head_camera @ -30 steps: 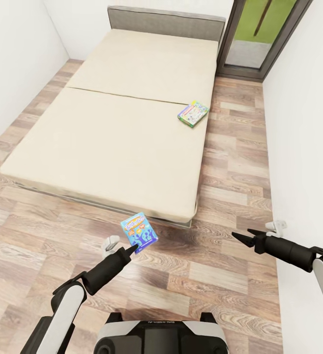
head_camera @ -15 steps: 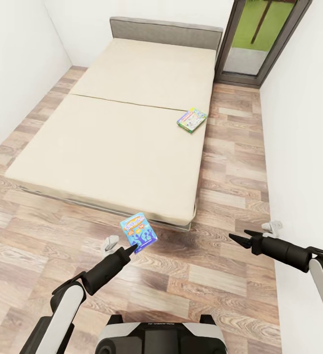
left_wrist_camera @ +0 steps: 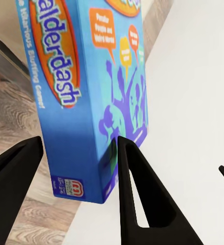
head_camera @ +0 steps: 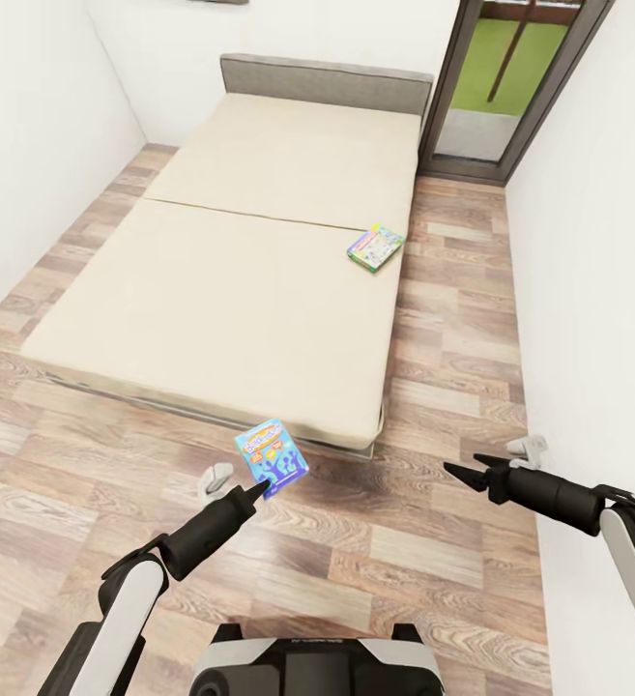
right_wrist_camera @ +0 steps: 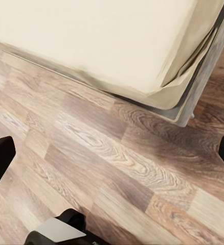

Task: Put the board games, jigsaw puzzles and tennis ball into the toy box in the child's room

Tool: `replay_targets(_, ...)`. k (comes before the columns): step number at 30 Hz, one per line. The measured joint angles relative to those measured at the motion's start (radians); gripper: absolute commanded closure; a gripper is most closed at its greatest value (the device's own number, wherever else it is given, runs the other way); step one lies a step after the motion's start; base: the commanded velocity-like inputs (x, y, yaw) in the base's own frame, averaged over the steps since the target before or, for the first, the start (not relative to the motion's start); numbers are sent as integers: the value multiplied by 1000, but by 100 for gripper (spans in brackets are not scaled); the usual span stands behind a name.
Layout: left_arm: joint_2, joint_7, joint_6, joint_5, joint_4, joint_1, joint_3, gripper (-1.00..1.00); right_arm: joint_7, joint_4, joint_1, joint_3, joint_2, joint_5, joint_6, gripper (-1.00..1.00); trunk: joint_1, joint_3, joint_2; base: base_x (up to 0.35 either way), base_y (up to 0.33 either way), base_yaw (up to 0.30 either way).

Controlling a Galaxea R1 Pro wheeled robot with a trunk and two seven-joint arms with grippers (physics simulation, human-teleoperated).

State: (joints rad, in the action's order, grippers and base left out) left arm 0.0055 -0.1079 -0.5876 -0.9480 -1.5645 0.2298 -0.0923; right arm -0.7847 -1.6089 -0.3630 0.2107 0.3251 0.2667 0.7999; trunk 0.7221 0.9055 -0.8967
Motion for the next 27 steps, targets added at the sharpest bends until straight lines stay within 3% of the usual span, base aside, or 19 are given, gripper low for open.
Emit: replay_targets(27,1,-1,0,1,0,0,0,100,-1,0,-2,-4,6,0,5,-100,-104,-129,189,0,0,0)
